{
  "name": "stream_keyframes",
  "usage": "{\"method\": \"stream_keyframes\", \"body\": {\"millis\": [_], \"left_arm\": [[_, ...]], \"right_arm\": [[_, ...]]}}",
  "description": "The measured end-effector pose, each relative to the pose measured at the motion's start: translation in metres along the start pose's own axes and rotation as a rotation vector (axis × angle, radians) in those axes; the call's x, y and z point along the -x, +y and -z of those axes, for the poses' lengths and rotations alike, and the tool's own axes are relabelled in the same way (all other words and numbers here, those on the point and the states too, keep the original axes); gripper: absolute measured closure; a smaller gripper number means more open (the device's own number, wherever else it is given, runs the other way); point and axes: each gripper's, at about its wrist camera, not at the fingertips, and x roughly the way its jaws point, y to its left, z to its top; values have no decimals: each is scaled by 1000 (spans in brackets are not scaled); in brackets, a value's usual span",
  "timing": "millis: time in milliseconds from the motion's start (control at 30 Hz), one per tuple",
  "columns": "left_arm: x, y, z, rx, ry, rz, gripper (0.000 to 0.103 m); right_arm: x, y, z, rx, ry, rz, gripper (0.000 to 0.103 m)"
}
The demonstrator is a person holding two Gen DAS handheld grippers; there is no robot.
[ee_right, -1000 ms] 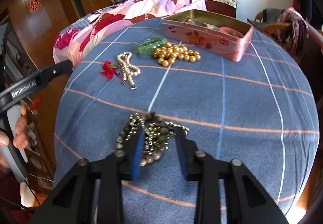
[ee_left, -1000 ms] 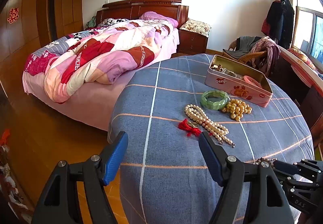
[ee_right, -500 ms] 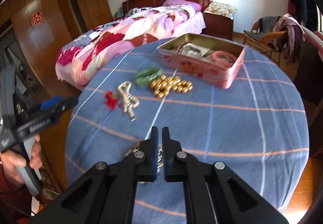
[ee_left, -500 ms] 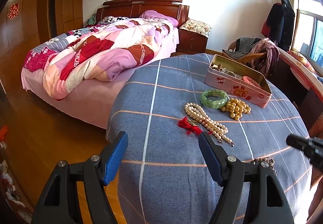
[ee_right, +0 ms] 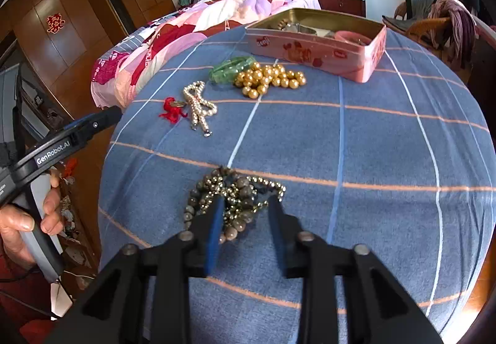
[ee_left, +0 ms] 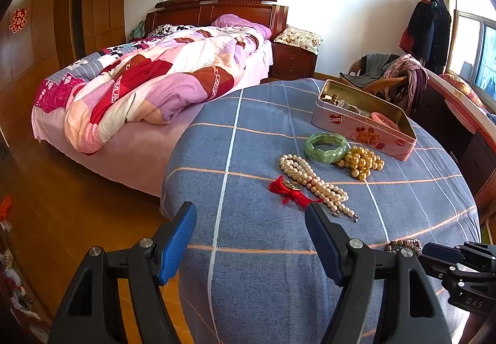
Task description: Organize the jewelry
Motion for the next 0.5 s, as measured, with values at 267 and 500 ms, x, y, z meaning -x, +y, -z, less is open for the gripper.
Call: {"method": "stream_keyframes", "body": {"millis": [267, 500], "left_arm": [[2, 1, 0, 5, -6, 2, 31], [2, -1, 1, 1, 0, 24, 31]], "right_arm": [[-5, 9, -3, 54, 17, 59, 90], [30, 1, -17, 42, -122, 74, 91]]}}
